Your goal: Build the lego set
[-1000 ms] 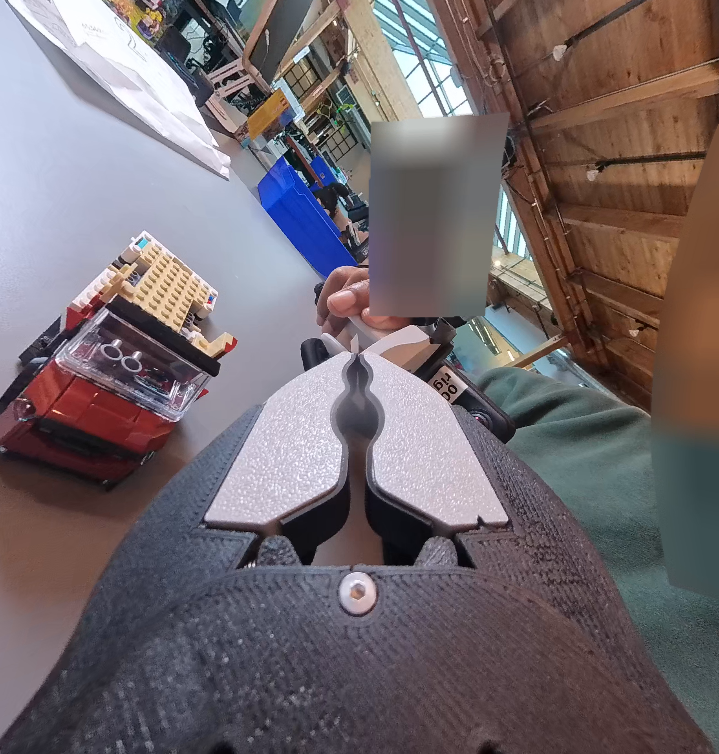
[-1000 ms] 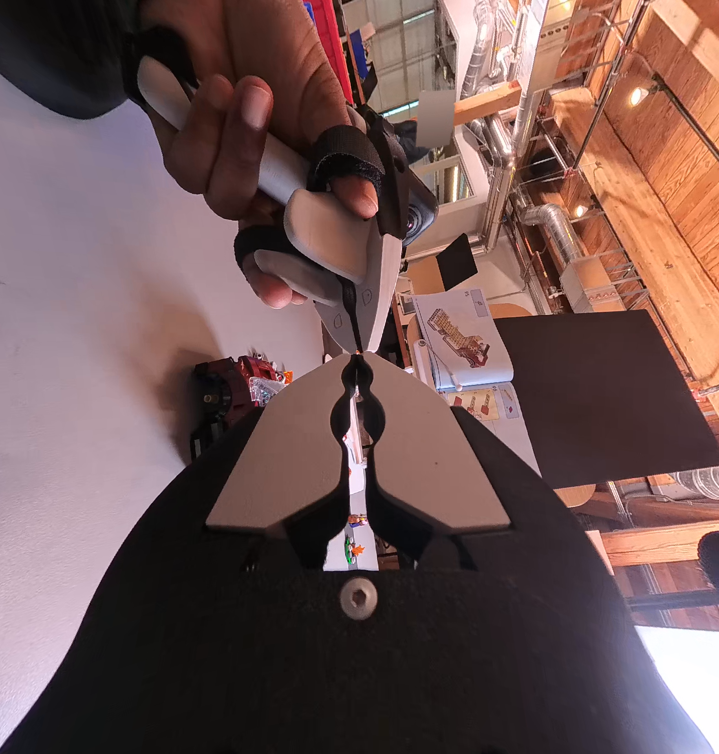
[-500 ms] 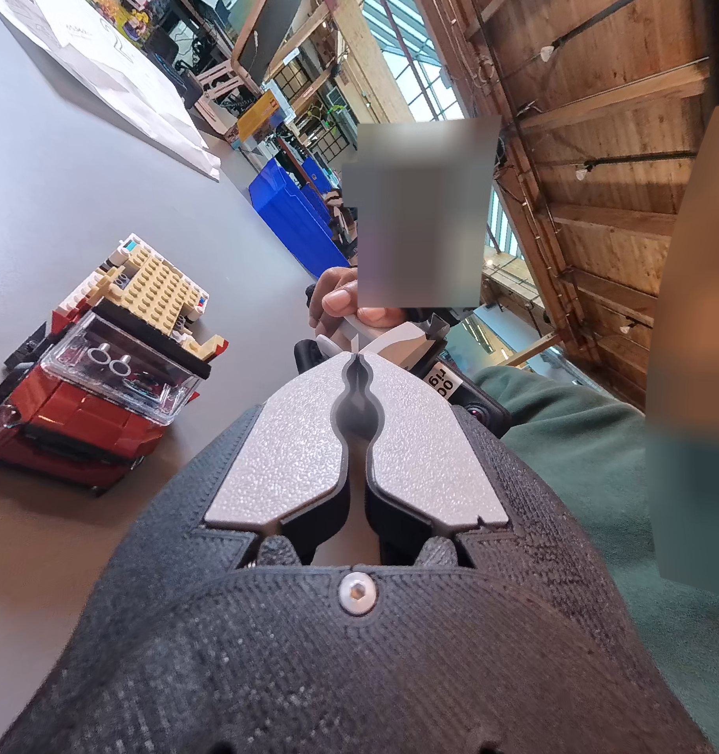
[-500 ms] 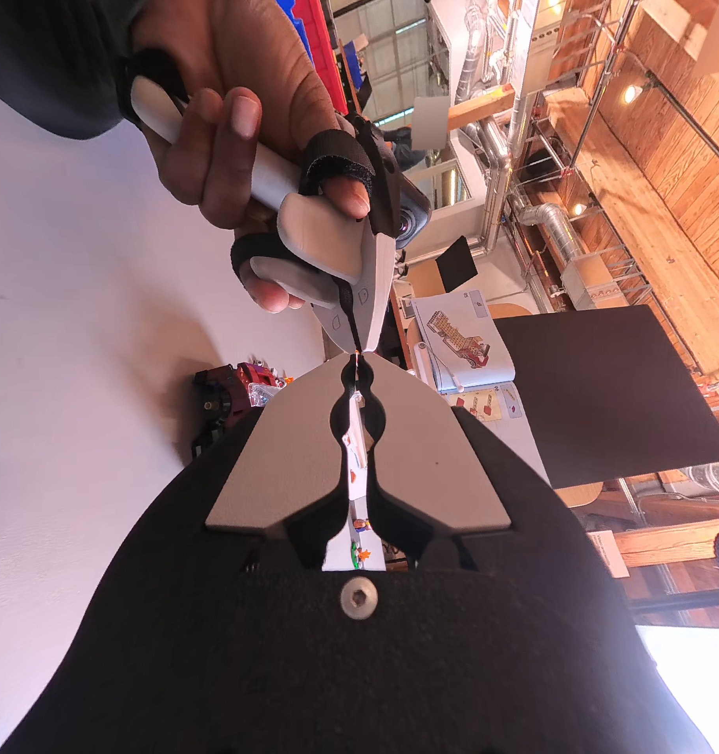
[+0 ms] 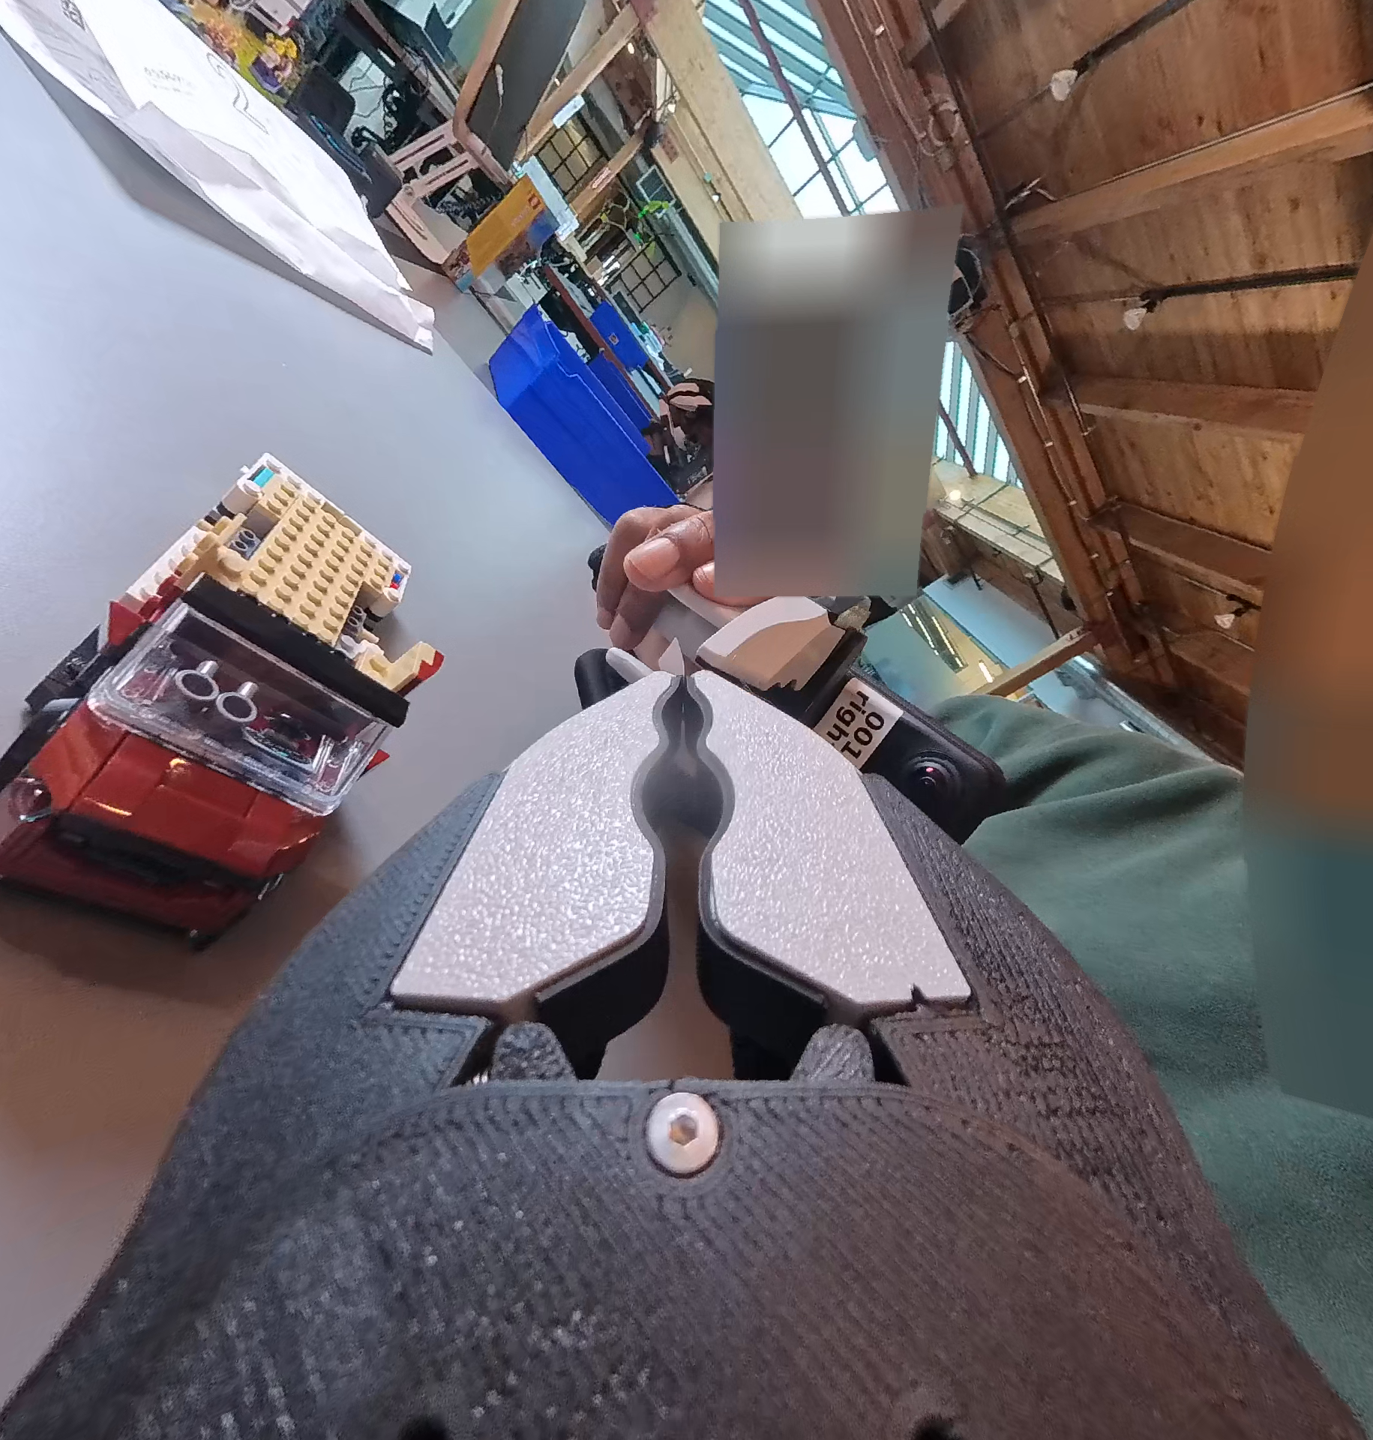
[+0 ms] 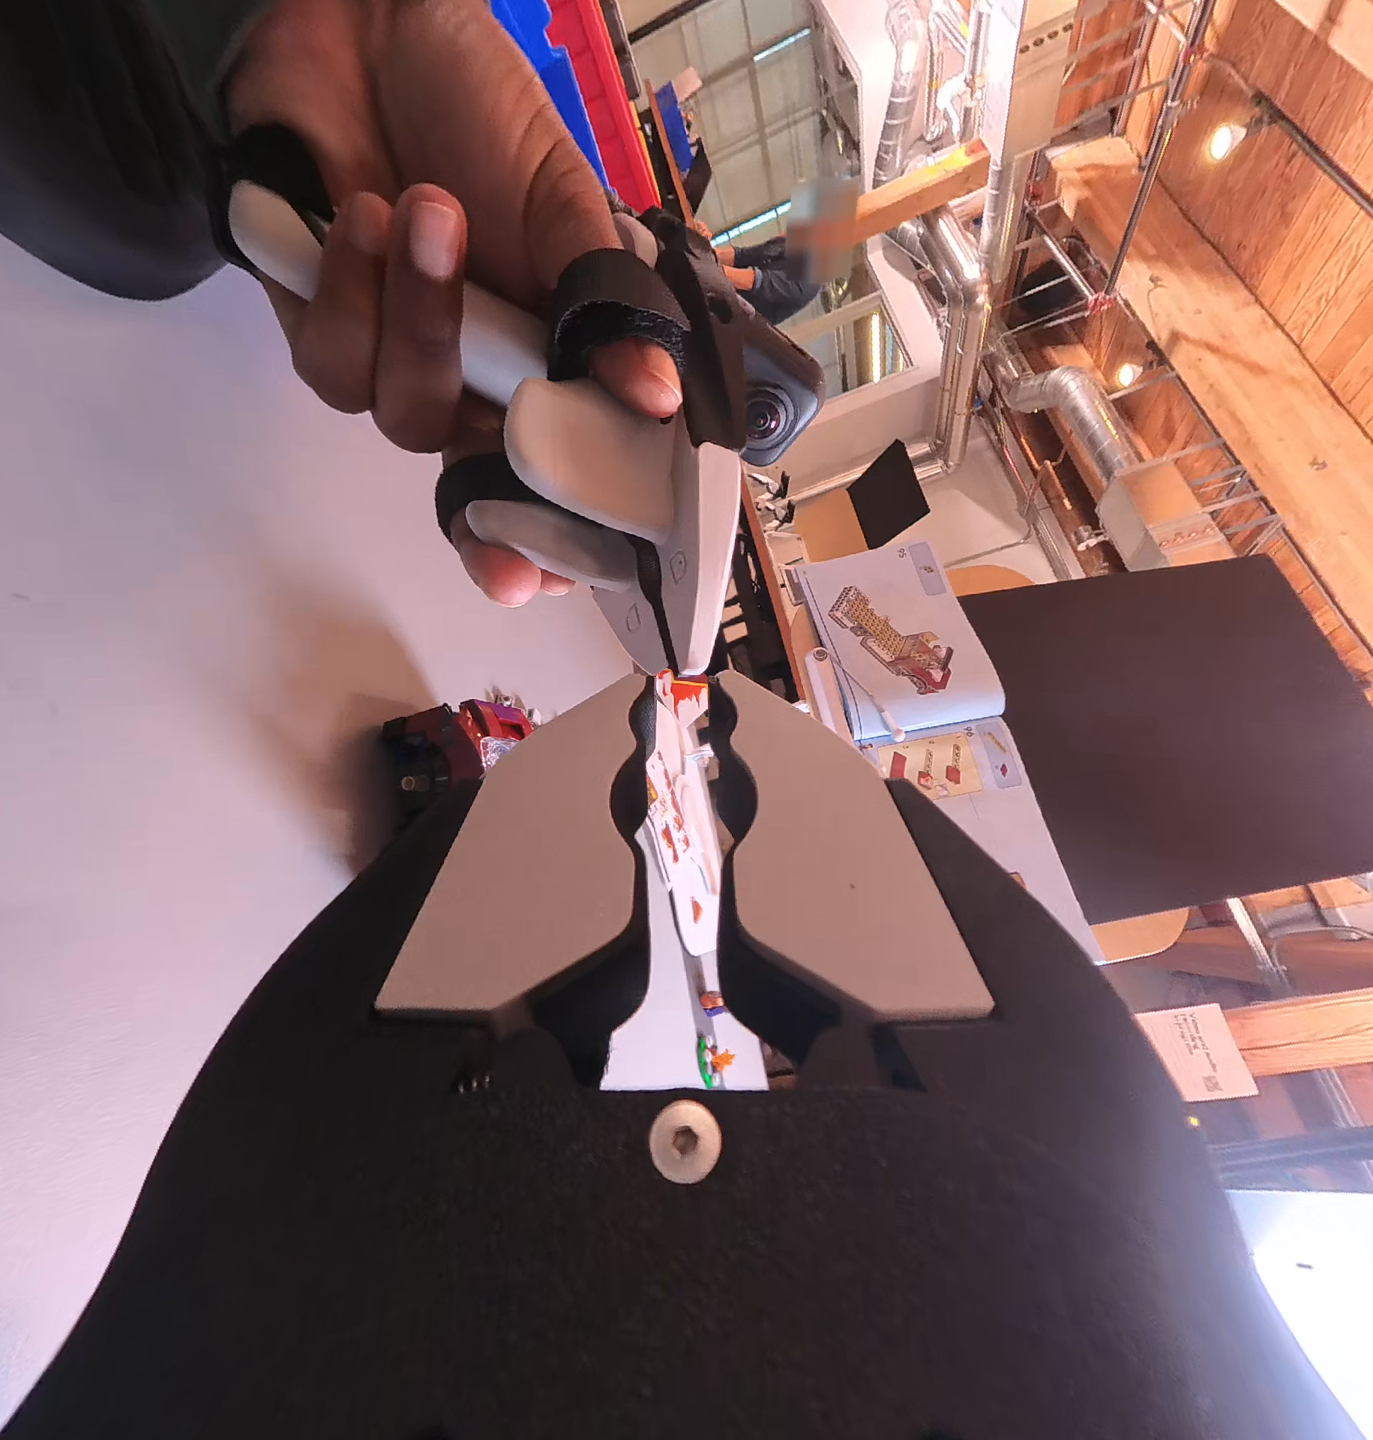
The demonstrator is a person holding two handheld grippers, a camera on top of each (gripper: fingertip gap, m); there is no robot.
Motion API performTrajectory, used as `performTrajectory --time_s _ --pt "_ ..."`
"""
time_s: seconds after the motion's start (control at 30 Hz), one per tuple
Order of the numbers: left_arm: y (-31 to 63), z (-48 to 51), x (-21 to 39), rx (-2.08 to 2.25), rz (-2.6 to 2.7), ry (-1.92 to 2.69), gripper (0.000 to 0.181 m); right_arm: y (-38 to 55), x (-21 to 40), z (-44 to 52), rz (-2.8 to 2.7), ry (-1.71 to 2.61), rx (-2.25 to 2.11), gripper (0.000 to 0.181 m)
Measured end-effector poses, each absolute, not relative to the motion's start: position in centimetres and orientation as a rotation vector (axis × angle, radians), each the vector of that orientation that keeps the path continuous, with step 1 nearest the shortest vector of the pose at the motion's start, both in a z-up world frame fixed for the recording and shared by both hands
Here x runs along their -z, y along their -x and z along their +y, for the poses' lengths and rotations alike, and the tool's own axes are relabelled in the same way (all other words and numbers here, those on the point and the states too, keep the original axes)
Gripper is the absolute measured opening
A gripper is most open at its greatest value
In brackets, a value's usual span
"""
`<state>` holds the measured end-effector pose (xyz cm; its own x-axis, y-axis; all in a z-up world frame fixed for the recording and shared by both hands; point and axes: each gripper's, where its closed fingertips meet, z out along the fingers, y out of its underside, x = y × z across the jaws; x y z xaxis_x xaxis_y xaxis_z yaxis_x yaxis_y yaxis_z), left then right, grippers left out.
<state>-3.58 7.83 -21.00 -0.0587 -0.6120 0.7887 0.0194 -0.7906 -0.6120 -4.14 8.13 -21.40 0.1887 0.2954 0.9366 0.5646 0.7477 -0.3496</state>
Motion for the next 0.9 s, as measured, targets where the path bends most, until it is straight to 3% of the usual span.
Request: performTrajectory --time_s 0.3,0.67,0.9 --pt "4.2 8.6 20.9 1.811 0.648 1.771 0.0 4.2 21.6 8.6 -1.388 0.854 0.141 0.029" --pt "4.1 8.0 23.4 1.378 1.068 1.724 0.0 1.9 20.6 8.8 -1.169 1.537 -1.066 0.02" --pt "3.6 7.4 24.4 1.289 1.158 1.697 0.0 2.8 22.2 7.7 -1.215 1.598 -1.175 0.019"
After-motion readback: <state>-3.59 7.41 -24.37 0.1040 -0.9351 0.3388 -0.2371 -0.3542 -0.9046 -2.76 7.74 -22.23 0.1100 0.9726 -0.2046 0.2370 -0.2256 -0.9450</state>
